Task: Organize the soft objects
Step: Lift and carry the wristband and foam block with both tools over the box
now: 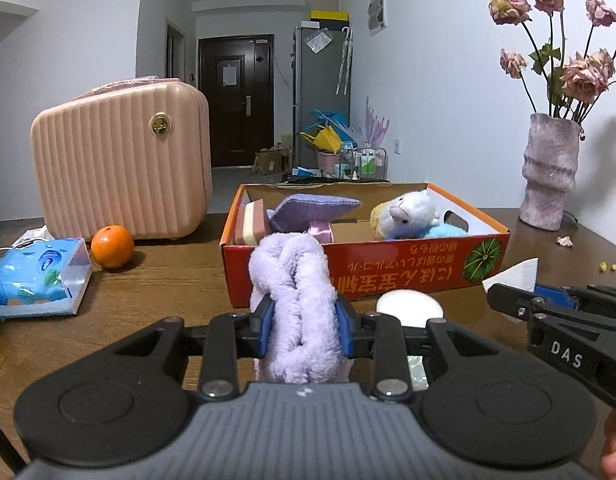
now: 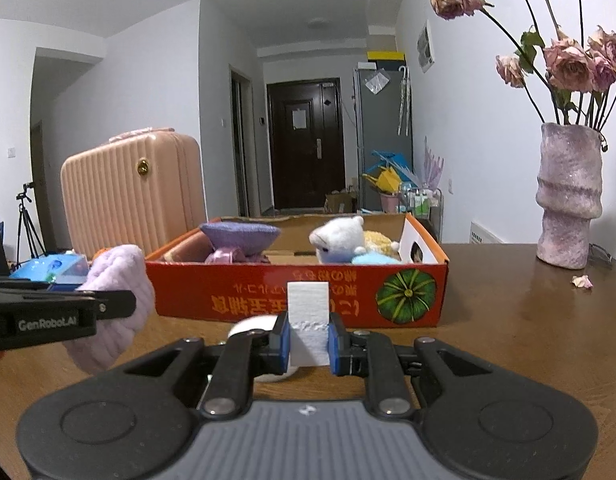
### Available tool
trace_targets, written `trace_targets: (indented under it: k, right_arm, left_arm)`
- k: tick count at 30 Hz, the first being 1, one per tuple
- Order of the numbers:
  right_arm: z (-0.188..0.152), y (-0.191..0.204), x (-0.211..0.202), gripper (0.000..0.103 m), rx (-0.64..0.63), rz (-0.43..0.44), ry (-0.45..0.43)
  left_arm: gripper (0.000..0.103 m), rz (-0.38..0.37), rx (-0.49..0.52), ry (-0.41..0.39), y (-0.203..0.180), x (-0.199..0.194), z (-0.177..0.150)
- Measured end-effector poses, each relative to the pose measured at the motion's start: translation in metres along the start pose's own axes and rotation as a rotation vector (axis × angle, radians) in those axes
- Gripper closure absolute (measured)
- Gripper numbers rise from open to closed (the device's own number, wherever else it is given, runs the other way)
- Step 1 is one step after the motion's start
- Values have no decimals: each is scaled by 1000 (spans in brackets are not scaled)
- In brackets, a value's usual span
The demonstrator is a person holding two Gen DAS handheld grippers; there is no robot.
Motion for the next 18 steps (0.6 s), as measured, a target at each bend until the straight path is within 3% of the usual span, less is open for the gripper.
trace_targets:
  k: [18]
  right_arm:
    - [16,-8,15,85,8,-6,-90]
  left_arm:
    - [71,-7,-73,-39,-14,8,25]
Point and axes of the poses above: each gripper's, at about its wrist camera, not at the fingertips, and x roughly the way its jaws point, y to its left, z to its top, the point moved 2 cm from there along x, roughly the way its jaws point, and after that the axes turned 13 degrees about z, right-handed, at the moved point
